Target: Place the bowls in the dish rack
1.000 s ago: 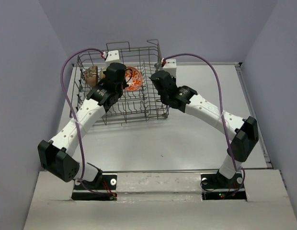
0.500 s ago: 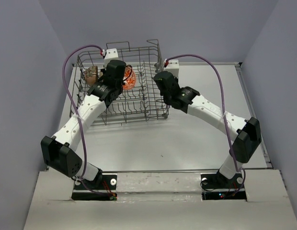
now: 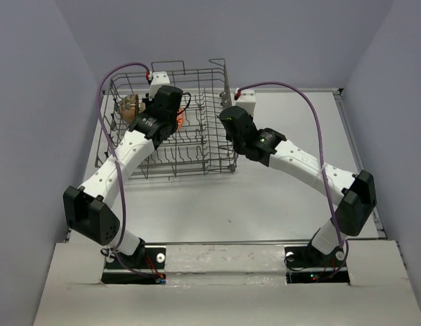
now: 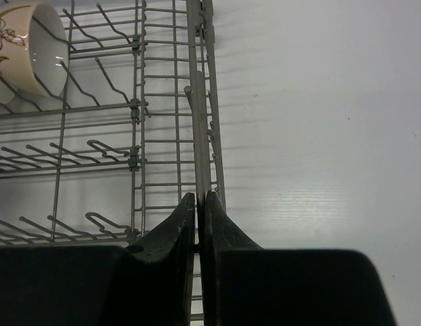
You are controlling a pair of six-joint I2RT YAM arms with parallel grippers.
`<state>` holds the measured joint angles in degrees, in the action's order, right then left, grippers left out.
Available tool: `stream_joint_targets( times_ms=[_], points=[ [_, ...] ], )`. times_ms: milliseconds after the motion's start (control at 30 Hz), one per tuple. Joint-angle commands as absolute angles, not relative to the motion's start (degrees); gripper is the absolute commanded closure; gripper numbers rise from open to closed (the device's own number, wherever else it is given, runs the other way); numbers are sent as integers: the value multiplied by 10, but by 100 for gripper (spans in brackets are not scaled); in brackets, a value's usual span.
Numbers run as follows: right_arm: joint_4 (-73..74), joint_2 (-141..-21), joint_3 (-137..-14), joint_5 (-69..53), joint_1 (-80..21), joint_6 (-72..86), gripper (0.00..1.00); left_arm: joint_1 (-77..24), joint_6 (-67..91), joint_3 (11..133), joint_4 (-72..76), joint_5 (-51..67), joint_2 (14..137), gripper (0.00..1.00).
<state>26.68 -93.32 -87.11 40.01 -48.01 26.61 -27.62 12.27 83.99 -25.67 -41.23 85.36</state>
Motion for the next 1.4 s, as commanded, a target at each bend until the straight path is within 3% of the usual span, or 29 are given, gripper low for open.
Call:
stream_joint_targets(
  times_ms=[0, 467, 900, 1100, 1267, 1367],
  points=[
    [286, -902, -857, 367, -516, 289, 99, -276, 113, 879, -250, -487, 845, 100],
    [293, -897, -838, 367, -569, 311, 99, -294, 91, 903, -338, -661, 877, 100],
    [288, -887, -822, 373, -581, 316, 99, -309, 63, 918, -388, -737, 926, 100],
    [294, -873, -818, 388, -581, 322, 64, -319, 35, 898, -368, -755, 924, 100],
    [299, -863, -829, 399, -581, 320, 50, -329, 20, 888, -362, -787, 926, 100],
    [301, -860, -838, 407, -581, 315, 49, -331, -3, 871, -338, -800, 924, 100]
  ],
)
